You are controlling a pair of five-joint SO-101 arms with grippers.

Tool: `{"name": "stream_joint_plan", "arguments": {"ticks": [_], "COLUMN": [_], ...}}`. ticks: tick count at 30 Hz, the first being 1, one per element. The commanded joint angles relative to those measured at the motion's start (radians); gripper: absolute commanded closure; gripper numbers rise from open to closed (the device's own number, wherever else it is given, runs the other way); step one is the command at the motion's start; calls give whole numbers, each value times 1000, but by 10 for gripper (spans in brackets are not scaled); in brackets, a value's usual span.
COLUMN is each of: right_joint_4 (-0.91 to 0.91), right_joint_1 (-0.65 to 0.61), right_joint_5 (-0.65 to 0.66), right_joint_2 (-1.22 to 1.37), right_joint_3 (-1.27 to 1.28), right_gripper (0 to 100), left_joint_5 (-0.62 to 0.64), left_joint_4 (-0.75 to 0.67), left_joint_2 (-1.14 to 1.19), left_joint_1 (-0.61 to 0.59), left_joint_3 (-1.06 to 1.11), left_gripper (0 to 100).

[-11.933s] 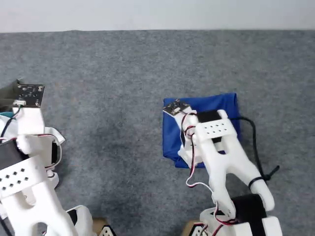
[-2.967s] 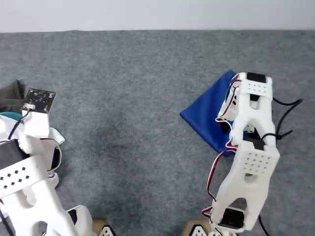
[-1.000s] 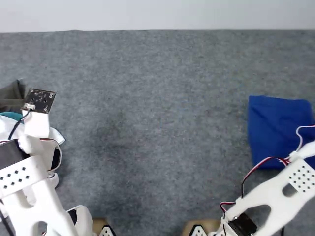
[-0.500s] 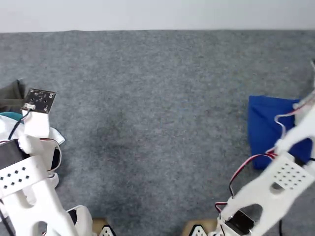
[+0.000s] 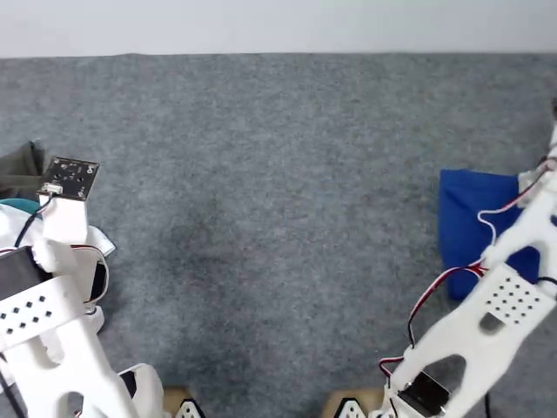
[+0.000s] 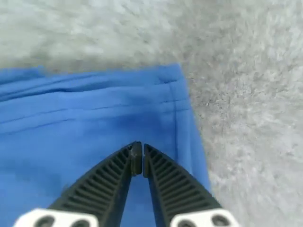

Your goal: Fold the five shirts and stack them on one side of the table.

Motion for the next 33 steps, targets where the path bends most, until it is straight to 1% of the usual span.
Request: {"name": "stream_joint_plan", "arguments": {"ticks": [1,4,11,13,16,18,20,23,26,29,31,33], "right_joint_4": [-44,128,516,538,536,536,536,535,532,532,530,530], "right_joint_1": [18,4,-97,-120,-117,-125,-143,-179,-214,-237,-248,-254], "right_joint_5": [-8,-15,-15,-20,-80,-80,-80,-78,-78,-84,-86,-87], "right_joint_2": [21,-22,-82,-93,-147,-214,-315,-493,-671,-819,-901,-975], "right_joint_3": [-28,-132,-400,-414,-371,-276,-129,157,431,651,766,865], "right_gripper": [988,988,988,988,984,983,983,983,983,983,983,983], "left_joint_5": [-9,-9,-9,-6,-5,-3,-3,-3,-28,-129,-150,-166], "left_joint_4": [15,15,15,15,15,17,17,15,17,8,-23,-68], "left_joint_2": [-20,-20,-20,-20,-21,-21,-21,-21,-20,-12,-12,-9], "left_joint_1": [0,0,0,0,-8,-15,-48,-109,-195,-295,-354,-385], "left_joint_3": [-4,-4,-5,-10,-16,-24,-30,-48,-62,-58,-58,-54], "left_gripper": [993,993,993,993,993,993,993,992,981,884,808,761]}}
